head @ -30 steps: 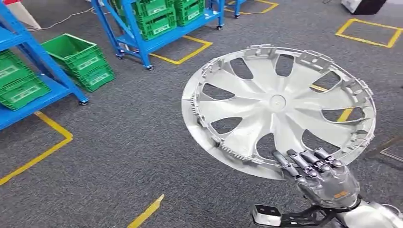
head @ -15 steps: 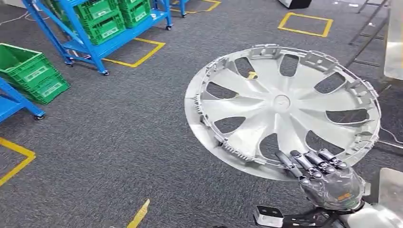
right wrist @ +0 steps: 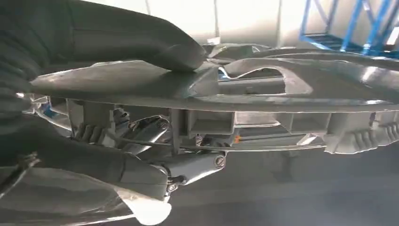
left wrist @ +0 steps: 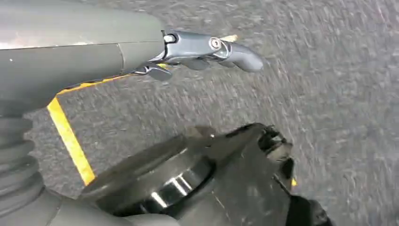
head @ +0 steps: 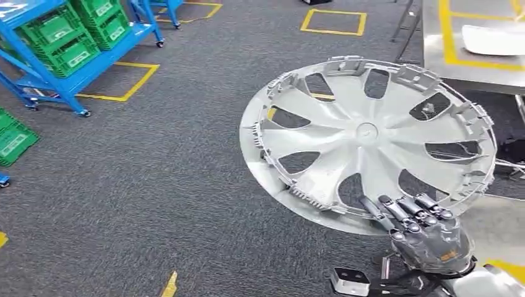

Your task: Take the parts from the cabinet and place them on the table.

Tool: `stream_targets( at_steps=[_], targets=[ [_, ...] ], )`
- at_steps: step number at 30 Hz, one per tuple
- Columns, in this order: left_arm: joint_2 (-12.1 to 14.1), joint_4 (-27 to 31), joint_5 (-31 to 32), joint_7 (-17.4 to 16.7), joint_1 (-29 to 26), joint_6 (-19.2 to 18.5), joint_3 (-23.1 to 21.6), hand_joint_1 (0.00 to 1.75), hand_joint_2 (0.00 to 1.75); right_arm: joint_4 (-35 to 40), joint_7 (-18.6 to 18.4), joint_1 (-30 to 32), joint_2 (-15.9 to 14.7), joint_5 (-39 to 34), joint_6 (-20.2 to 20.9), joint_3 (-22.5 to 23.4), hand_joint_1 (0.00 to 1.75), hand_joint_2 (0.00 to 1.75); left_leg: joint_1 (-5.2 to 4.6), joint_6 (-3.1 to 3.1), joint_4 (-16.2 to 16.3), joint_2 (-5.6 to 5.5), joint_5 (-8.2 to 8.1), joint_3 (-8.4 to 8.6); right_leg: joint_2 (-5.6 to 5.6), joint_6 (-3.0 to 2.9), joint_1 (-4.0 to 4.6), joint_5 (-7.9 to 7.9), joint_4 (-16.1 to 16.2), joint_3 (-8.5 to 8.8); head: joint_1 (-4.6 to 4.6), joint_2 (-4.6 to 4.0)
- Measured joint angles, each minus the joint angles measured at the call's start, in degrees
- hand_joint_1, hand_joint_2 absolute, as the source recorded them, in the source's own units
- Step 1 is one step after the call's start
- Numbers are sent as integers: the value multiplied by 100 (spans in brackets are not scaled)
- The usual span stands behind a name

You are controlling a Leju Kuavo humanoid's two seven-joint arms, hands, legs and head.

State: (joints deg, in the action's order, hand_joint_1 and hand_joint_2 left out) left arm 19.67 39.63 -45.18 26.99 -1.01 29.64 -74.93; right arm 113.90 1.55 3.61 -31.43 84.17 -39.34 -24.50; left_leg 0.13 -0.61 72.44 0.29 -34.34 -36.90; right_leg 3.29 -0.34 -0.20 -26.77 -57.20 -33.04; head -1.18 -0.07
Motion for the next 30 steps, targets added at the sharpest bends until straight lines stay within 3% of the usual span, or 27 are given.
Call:
stream_targets(
  at_steps=[1, 2, 3, 4, 7, 8, 9, 10, 12, 13, 14, 15, 16, 17, 18, 19, 20, 22, 23, 24, 25, 26, 27, 28, 29, 30],
  targets=[
    [0, 0, -2, 0, 1, 0, 4, 0, 175, 0, 4, 2, 0, 0, 0, 0, 175, 175, 1, 22, -465, -42, 280, 204, 84, 3, 2, 2, -14, 4, -7, 0],
    [4, 0, -2, 4, 1, 0, 9, 0, 175, 0, 4, -1, 0, 0, 0, 0, 175, 175, 3, 49, -1052, -190, 581, 468, 170, 6, 0, 1, -30, 7, -2, 0],
    [22, 0, -2, 7, 0, 0, 9, 0, 175, 0, 4, 5, 0, 0, 0, 0, 175, 175, 24, 92, -1319, -538, 569, 602, 227, 20, -19, 6, -33, -17, -9, 0],
    [17, 0, -7, 11, -4, -4, 11, 0, 175, -2, 4, -18, 0, 0, 0, -2, 175, 175, 43, 90, -1424, -613, 584, 608, 302, 53, 8, 12, -73, -62, -15, 0],
    [35, 0, -20, 24, -1, -9, 17, 0, 175, -2, 11, 16, 0, 0, 0, -4, 175, 175, -10, 128, -1458, -410, 571, 608, 528, 194, -71, 93, -31, -157, -4, 0],
    [31, 0, -20, 28, 4, -11, 20, 0, 175, -2, 11, 24, -2, 0, 0, -4, 175, 175, 41, 176, -1540, -329, 617, 623, 541, 215, -60, 83, -50, -217, -11, 0],
    [33, 0, -20, 28, 16, -11, 20, 0, 175, -2, 9, 46, 0, 2, 0, -4, 175, 175, 37, 203, -1575, -226, 638, 642, 104, 214, -20, -47, -208, -303, -22, 0],
    [31, 0, -20, 33, 17, -11, 22, 0, 175, -7, 15, 41, 0, 2, 0, -4, 175, 175, 30, 238, -1580, -164, 643, 637, -119, 235, -22, -241, -524, -453, -59, 0],
    [31, 0, -22, 33, -8, -11, 22, 0, 175, -9, 15, 33, 0, 2, 0, -13, 175, 175, 5, 244, -1578, 6, 641, 627, -272, 279, -56, -659, -1442, -878, -50, 0],
    [31, 0, -20, 33, -23, -11, 22, 0, 175, -15, 11, 42, 0, 4, 0, -13, 175, 175, 0, 242, -1576, 96, 639, 623, -288, 300, -68, -754, -1768, -1030, -55, 0],
    [31, 0, -20, 31, -34, -11, 20, 0, 175, -31, 9, 52, 0, 4, 0, -17, 175, 175, -1, 235, -1576, 188, 632, 624, -300, 319, -78, -702, -1811, -1046, -52, 0],
    [31, 0, -22, 31, -32, -11, 20, 0, 175, -44, 7, 61, 0, 4, 0, -20, 175, 175, -1, 231, -1576, 265, 626, 627, -322, 330, -88, -531, -1567, -899, -55, 0],
    [31, 0, -20, 31, -25, -11, 22, 0, 175, -46, 7, 67, 0, 4, 0, -20, 175, 175, -1, 214, -1575, 332, 614, 634, -378, 333, -95, -304, -1100, -637, -55, 0],
    [28, 0, -20, 33, -21, -11, 22, 0, 175, -46, 7, 67, 0, 4, 0, -20, 175, 175, 0, 194, -1574, 399, 600, 653, -503, 331, -96, -76, -486, -278, -55, 0],
    [32, 0, -20, 31, -16, -11, 22, 0, 175, -46, 7, 65, 0, 4, 2, -20, 175, 175, -23, 163, -1567, 452, 581, 678, -774, 331, -80, -63, -35, -41, -55, 0],
    [42, 0, -20, 31, -21, -11, 22, 0, 175, -48, 9, 59, 0, 4, 0, -22, 175, 175, -59, 126, -1555, 505, 558, 676, -771, 257, -42, -73, -11, 28, -44, 0],
    [46, 0, -20, 33, -21, -11, 22, 0, 175, -50, 0, 50, 0, 4, 0, -22, 175, 175, -59, 103, -1553, 548, 561, 682, -681, 205, -36, -62, -19, 11, -37, 0],
    [41, 0, -20, 33, -9, -11, 22, 0, 175, -52, -9, 64, 0, 4, 0, -22, 175, 175, -45, 56, -1570, 673, 554, 718, -545, 158, -15, -64, -30, -25, -39, 0],
    [39, 0, -20, 33, 1, -11, 22, 0, 175, -50, -9, 63, 0, 4, 0, -22, 175, 175, -26, 8, -1559, 691, 518, 733, -484, 103, -36, -37, 3, -8, -39, 0],
    [37, 0, -20, 33, 18, -11, 22, 0, 175, -50, -9, 66, 0, 4, 0, -22, 175, 175, -4, -32, -1470, 412, 427, 713, -436, 68, -54, -15, 17, 3, -24, 0],
    [29, 0, -20, 33, 18, -11, 22, 0, 175, -52, -9, 43, 0, 4, 0, -24, 175, 175, 20, -36, -1177, 154, 225, 589, -390, 36, -55, -12, 16, 1, -13, 0],
    [26, 0, -20, 33, 8, -11, 22, 0, 175, -52, -15, 33, 0, 4, 0, -26, 175, 175, 21, -34, -701, 46, -26, 376, -323, 19, -51, -10, 16, 1, -11, 0],
    [26, 0, -20, 33, -5, -11, 22, 0, 175, -57, -15, 27, 0, 4, 0, -31, 175, 175, 17, -38, -170, 12, -259, 128, -250, 10, -42, -14, 16, 0, -13, 0],
    [26, 0, -20, 31, -17, -13, 22, 0, 175, -61, -15, 23, 0, 4, 0, -31, 175, 175, 17, -36, 251, 6, -391, -79, -170, 3, -30, -13, 14, -1, -11, 0],
    [22, 0, -20, 31, -29, -15, 20, 0, 175, -63, -15, 23, 0, 4, 0, -35, 175, 175, 17, -29, 389, 3, -367, -164, -89, 3, -26, -13, 13, 4, -15, 0],
    [17, 0, -20, 31, -32, -15, 20, 0, 175, -66, -15, 23, 0, 4, 0, -42, 175, 175, 16, -14, 255, -5, -201, -125, -5, 3, -23, -13, 10, 11, -13, 0]
  ],
)
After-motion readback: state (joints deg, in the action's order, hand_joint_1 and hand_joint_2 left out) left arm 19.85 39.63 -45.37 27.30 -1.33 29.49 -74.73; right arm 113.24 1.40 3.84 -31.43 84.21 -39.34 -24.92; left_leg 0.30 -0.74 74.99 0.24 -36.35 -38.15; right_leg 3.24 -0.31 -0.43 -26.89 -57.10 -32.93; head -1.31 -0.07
